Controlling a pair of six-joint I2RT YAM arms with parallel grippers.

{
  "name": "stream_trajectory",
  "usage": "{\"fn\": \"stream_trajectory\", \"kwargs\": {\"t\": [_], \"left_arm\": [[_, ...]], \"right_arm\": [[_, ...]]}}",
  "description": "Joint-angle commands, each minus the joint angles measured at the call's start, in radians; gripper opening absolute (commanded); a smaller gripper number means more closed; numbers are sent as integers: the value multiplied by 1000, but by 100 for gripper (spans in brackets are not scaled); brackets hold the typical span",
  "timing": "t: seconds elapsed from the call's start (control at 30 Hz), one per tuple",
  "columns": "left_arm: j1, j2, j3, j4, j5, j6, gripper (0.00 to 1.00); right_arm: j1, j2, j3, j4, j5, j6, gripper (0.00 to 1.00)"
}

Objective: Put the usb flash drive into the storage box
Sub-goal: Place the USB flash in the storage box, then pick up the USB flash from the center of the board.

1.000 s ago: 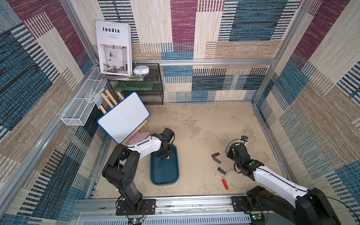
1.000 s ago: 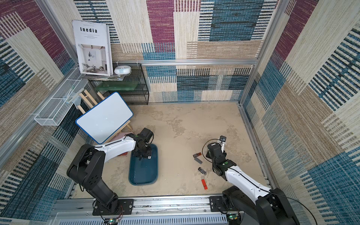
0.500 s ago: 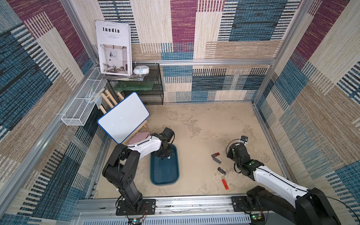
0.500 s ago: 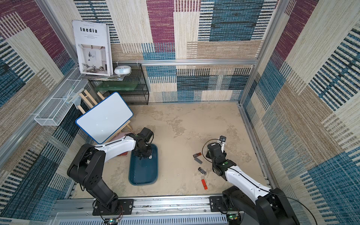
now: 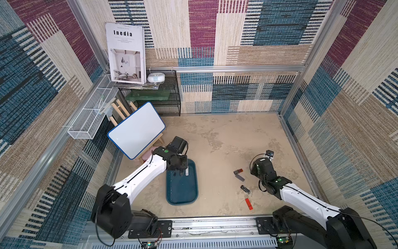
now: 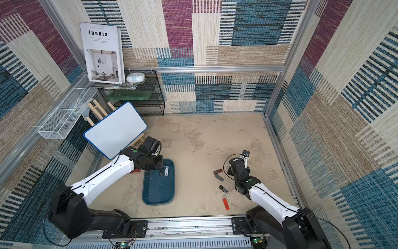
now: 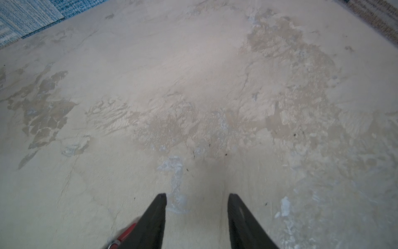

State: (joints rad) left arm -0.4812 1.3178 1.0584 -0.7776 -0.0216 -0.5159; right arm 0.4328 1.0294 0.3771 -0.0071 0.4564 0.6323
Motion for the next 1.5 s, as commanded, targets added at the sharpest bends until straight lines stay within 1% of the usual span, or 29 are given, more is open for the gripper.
{"fn": "stream_trajectory", "kwargs": {"t": [0.0, 0.03, 0.07, 0.17, 0.23, 0.3, 0.33, 0.4, 0.47, 0.57, 0.7, 0.87, 1.1, 1.2, 1.33, 1.47], "left_arm": [[0, -115, 23, -108, 66, 19, 45], [-1, -157, 23, -128, 72, 32, 46], [-1, -197, 16, -143, 77, 44, 48], [0, -296, -12, -184, 98, 85, 49], [0, -352, -42, -191, 118, 113, 49], [0, -395, -82, -186, 130, 131, 50], [-1, -418, -108, -168, 132, 120, 50], [-6, -444, -129, -135, 180, 119, 51], [-8, -456, -125, -135, 206, 133, 51], [-9, -482, -142, -117, 195, 124, 52], [-15, -486, -143, -117, 203, 126, 52], [-24, -489, -144, -118, 193, 124, 52], [-30, -483, -144, -118, 194, 125, 53], [-30, -475, -143, -117, 199, 125, 53], [-30, -477, -144, -117, 200, 126, 52], [-31, -479, -146, -118, 197, 124, 52]], "right_arm": [[1, 4, 51, -49, -109, -32, 52], [1, 8, 66, -78, -159, -40, 52], [2, 11, 86, -109, -239, -84, 52], [3, 14, 121, -245, -375, -50, 52], [2, 7, 128, -334, -439, -22, 52], [7, -10, 128, -400, -474, -6, 52], [16, -26, 119, -409, -496, 8, 53], [37, -42, 112, -422, -541, 36, 53], [51, -43, 112, -442, -539, 40, 55], [56, -35, 103, -440, -530, 48, 56], [59, 23, 108, -437, -517, 44, 58], [66, 62, 82, -410, -541, 43, 59], [124, 27, 50, -425, -578, 75, 59], [150, 27, 52, -443, -575, 90, 59], [206, 36, 69, -479, -532, 120, 58], [262, 65, 84, -516, -442, 165, 54]]}}
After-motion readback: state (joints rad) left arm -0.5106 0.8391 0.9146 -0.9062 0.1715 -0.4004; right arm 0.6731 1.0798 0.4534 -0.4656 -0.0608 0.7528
